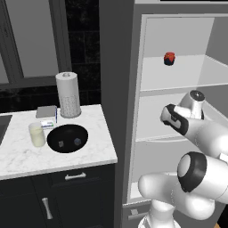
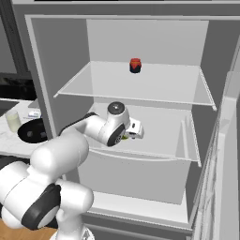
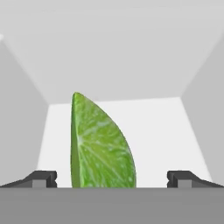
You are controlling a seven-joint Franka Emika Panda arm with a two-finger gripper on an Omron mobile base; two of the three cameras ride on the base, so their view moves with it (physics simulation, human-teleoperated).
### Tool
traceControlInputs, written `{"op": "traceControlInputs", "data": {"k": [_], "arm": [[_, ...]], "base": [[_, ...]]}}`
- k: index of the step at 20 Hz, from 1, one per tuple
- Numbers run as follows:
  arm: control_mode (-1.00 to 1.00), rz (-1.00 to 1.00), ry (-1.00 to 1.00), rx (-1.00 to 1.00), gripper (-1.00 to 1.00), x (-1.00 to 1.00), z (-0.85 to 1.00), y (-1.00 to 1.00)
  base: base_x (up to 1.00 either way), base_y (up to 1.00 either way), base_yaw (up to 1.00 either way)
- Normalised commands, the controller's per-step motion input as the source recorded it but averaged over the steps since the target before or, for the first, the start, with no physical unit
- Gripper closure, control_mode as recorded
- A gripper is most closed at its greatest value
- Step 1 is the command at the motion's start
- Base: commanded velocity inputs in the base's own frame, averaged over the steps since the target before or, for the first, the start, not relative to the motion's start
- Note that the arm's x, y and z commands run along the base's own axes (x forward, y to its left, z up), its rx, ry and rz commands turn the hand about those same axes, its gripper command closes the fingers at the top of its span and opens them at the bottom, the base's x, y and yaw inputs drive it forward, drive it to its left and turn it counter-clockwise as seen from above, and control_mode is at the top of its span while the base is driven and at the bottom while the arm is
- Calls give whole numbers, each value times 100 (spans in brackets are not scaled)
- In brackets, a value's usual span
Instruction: Grab a lemon wedge from the fridge and one ice cube from the ice bowl, and put them in the glass of lemonade.
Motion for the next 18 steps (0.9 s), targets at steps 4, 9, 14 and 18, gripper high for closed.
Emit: {"op": "traceControlInputs", "data": {"k": [4, 9, 14, 18], "arm": [[-100, 0, 0, 0, -100, 0, -11, 0], [-100, 0, 0, 0, 100, 0, -4, 0], [-100, 0, 0, 0, 100, 0, 0, 0], [-100, 0, 0, 0, 100, -23, 0, 0]], "base": [[0, 0, 0], [0, 0, 0], [0, 0, 0], [0, 0, 0]]}}
